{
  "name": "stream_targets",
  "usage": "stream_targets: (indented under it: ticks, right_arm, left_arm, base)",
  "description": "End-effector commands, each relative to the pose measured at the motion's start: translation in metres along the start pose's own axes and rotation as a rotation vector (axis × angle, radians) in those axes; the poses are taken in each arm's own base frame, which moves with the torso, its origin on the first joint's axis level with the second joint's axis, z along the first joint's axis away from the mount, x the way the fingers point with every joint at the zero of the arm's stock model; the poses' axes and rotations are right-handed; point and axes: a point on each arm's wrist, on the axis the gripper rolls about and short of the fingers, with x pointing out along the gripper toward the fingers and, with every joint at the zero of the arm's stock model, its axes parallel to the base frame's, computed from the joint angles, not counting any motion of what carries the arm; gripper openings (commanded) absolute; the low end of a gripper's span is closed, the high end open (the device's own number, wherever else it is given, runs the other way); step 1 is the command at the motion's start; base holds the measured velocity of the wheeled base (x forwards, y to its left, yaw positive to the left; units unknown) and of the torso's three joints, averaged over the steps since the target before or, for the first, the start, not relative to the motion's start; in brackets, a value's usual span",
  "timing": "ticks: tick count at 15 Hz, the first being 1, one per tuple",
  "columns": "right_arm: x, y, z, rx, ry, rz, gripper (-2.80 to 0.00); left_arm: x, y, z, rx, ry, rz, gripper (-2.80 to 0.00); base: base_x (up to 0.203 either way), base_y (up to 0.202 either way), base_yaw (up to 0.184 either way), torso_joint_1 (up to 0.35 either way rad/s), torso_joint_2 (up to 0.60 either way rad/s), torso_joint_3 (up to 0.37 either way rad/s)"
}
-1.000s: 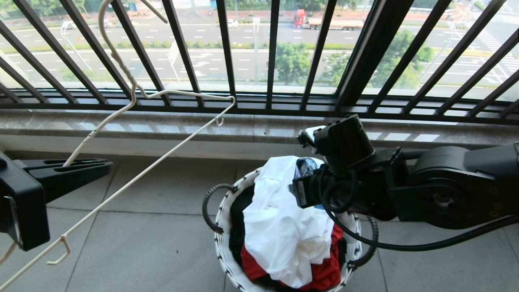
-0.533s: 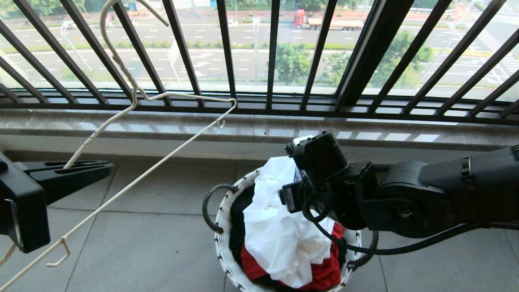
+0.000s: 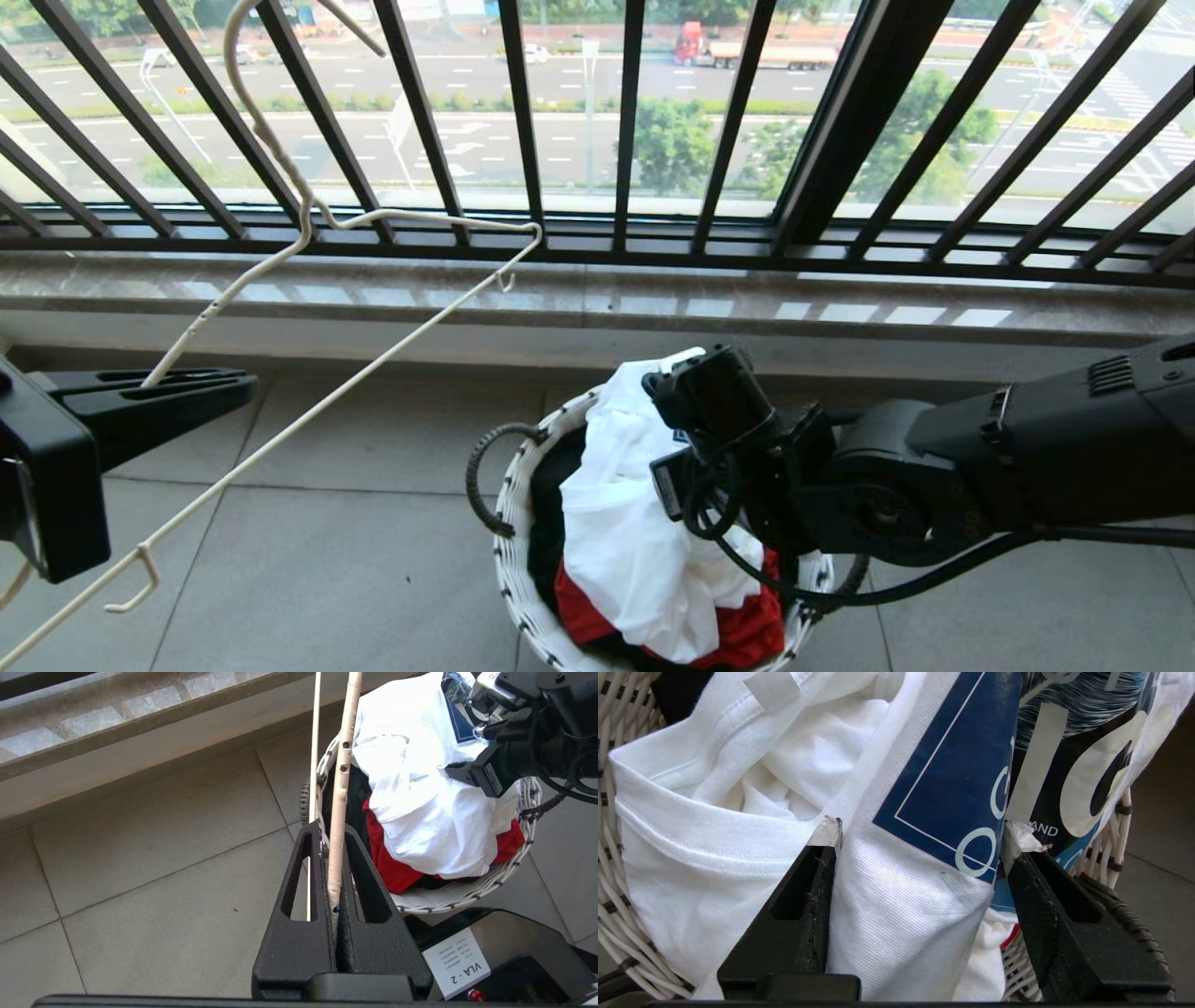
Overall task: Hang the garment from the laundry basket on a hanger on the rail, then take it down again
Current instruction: Pick up clothes from the basket
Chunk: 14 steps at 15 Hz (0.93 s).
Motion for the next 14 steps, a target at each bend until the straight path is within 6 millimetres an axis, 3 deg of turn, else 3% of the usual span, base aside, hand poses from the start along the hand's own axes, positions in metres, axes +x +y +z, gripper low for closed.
stream_targets:
  ticks: [1, 5, 7, 11, 14]
  right_arm:
    - [0.003, 0.001, -0.006, -0.026, 0.016, -0.005, -2.80]
    - [-0.009, -0.007, -0.007, -0.062, 0.015, -0.006, -2.80]
    - [-0.024, -0.015, -0.015, -0.152, 0.047, -0.004, -2.80]
    - [-0.050, -0.009, -0.030, -0.260, 0.131, 0.039, -2.80]
    - [-0.059, -0.016, -0.041, -0.337, 0.217, 0.031, -2.80]
  left_arm:
    - [0.000, 0.000, 0.000, 0.005, 0.002, 0.001, -2.80]
    - [0.000, 0.000, -0.001, 0.006, 0.002, 0.002, -2.80]
    - [0.001, 0.000, -0.001, 0.008, 0.007, 0.000, -2.80]
    - [0.001, 0.000, -0.002, 0.008, 0.009, -0.002, -2.80]
    - [0.001, -0.001, -0.002, 0.024, 0.011, -0.003, -2.80]
  base:
    - [0.000, 0.000, 0.000, 0.000, 0.00, 0.000]
    - [0.000, 0.000, 0.000, 0.000, 0.00, 0.000]
    - [0.000, 0.000, 0.000, 0.000, 0.00, 0.000]
    - [0.000, 0.000, 0.000, 0.000, 0.00, 0.000]
    - [0.000, 0.000, 0.000, 0.000, 0.00, 0.000]
